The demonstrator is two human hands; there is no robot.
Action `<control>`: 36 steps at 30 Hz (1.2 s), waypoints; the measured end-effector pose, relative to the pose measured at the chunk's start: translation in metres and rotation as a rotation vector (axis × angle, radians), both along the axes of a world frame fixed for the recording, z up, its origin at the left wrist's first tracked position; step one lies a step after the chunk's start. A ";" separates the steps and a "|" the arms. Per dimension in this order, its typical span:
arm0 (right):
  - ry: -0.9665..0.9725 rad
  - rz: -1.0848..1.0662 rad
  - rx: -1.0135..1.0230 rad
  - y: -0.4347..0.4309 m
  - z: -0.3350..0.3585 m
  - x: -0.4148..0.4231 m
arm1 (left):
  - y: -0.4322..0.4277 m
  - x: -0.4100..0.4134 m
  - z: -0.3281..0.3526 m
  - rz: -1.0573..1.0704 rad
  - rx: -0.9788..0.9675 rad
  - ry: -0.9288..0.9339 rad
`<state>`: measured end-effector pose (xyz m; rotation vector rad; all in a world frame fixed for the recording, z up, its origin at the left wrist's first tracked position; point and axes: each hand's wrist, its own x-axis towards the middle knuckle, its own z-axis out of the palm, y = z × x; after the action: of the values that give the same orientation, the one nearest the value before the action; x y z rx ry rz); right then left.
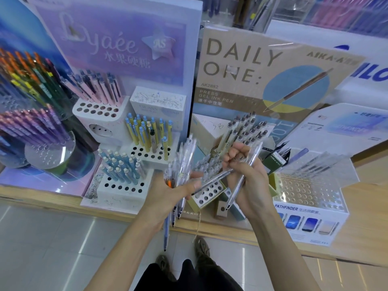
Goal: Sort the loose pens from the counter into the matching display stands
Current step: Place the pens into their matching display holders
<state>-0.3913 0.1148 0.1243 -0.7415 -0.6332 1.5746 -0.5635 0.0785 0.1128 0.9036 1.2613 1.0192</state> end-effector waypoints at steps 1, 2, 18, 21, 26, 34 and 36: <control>0.010 0.005 0.006 0.002 0.001 -0.001 | 0.001 0.001 0.002 -0.040 0.009 0.009; 0.010 0.010 0.013 0.003 0.001 -0.002 | 0.002 0.002 0.003 -0.068 0.010 0.022; -0.298 0.051 0.109 -0.009 0.003 0.001 | 0.003 0.013 -0.007 -0.099 -0.042 0.058; -0.598 0.025 0.130 -0.016 0.003 0.004 | 0.002 0.012 -0.010 -0.085 -0.037 0.073; -0.825 -0.082 0.191 -0.024 0.002 0.013 | 0.000 0.011 -0.011 -0.094 -0.006 0.070; -1.150 -0.117 0.195 -0.030 -0.024 0.019 | -0.008 -0.003 -0.024 0.025 -0.001 0.093; -1.158 -0.110 0.179 -0.029 -0.035 0.014 | -0.010 -0.006 -0.026 0.054 -0.019 0.096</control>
<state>-0.3775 0.0855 0.0892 -1.5105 -1.4996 0.8448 -0.5698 0.0689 0.0864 0.9174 1.3804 1.0148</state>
